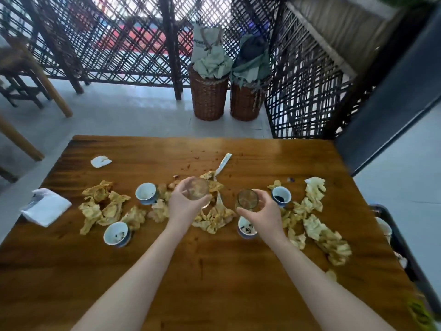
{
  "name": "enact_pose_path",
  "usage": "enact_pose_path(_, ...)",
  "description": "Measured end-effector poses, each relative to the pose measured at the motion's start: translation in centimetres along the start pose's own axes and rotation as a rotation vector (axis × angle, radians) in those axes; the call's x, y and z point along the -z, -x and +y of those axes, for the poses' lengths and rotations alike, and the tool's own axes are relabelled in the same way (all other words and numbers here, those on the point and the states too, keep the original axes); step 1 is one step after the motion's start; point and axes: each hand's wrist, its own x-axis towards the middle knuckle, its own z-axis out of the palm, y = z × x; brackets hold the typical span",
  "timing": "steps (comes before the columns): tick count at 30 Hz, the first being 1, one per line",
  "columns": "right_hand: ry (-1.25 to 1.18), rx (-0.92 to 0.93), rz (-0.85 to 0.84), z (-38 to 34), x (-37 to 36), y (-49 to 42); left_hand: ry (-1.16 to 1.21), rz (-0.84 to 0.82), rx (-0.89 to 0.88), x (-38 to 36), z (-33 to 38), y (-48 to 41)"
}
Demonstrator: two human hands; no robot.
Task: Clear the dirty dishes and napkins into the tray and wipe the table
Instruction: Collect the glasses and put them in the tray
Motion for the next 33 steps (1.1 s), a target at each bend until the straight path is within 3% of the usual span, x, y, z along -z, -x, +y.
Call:
enact_pose_path(19,0.028,-0.100,0.369,12.7,25.4,14.0,-0.008,-0.412,-0.177,-24.1,8.7,18.8)
enact_pose_path(33,-0.081,-0.226,0.532,20.8,38.4,21.6,-0.017,-0.632,-0.236,-38.9,12.0,28.7)
